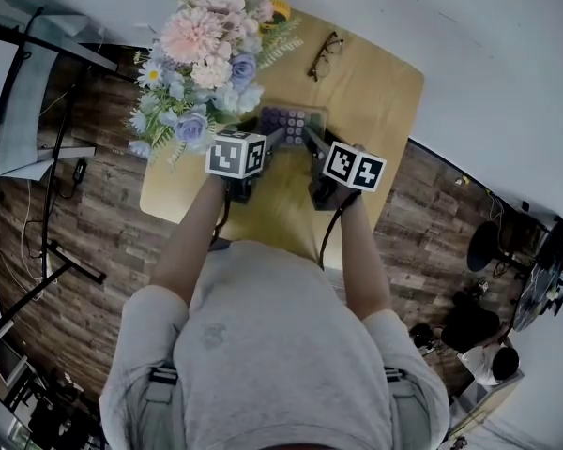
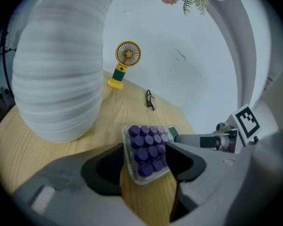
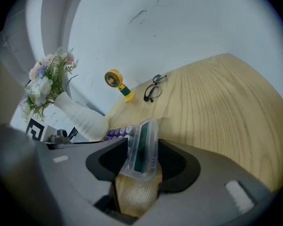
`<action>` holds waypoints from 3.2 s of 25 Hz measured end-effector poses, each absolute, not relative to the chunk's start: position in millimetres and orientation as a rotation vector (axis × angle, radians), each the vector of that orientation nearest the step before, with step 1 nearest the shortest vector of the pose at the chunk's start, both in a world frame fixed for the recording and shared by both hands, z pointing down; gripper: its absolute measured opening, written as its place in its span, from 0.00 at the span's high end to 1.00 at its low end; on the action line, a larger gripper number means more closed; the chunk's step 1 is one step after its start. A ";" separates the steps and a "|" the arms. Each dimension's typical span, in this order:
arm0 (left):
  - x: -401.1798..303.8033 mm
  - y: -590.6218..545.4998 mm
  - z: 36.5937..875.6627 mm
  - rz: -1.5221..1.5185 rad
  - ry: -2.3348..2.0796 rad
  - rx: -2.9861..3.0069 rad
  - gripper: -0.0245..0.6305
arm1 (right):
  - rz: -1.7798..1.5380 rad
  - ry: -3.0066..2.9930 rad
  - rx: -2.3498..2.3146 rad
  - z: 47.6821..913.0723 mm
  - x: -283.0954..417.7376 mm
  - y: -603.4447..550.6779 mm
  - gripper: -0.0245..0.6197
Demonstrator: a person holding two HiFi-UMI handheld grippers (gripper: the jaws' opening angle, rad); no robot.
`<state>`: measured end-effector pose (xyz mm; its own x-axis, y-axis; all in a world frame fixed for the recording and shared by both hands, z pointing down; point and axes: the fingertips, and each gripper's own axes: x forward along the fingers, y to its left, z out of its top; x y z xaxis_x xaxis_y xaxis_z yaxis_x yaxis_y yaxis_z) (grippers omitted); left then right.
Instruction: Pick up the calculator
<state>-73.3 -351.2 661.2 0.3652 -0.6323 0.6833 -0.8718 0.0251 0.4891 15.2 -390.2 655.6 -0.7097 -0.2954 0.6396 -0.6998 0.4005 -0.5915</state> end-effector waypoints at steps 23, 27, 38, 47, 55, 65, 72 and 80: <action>-58.1 -363.8 583.3 0.394 -1.475 1.949 0.53 | 0.926 -2.419 0.984 580.3 31.3 -384.0 0.66; -51.4 -368.3 560.7 0.389 -1.500 2.012 0.53 | 0.863 -2.479 1.026 557.5 38.5 -388.1 0.66; -36.1 -368.2 497.7 0.345 -1.586 2.163 0.53 | 0.654 -2.639 1.113 489.0 53.6 -389.7 0.67; -33.5 -367.9 445.7 0.238 -1.642 2.254 0.53 | 0.503 -2.726 1.193 437.5 57.7 -385.2 0.67; -30.4 -366.7 405.3 0.145 -1.676 2.325 0.53 | 0.370 -2.788 1.238 397.3 61.7 -382.6 0.67; -26.8 -359.7 355.8 0.056 -1.724 2.428 0.53 | 0.207 -2.867 1.284 348.7 66.1 -373.7 0.67; -24.8 -353.7 329.0 0.010 -1.745 2.493 0.53 | 0.105 -2.898 1.311 321.4 68.4 -366.5 0.67; -21.4 -343.0 300.7 -0.034 -1.780 2.566 0.53 | 0.007 -2.946 1.340 294.5 71.9 -355.2 0.67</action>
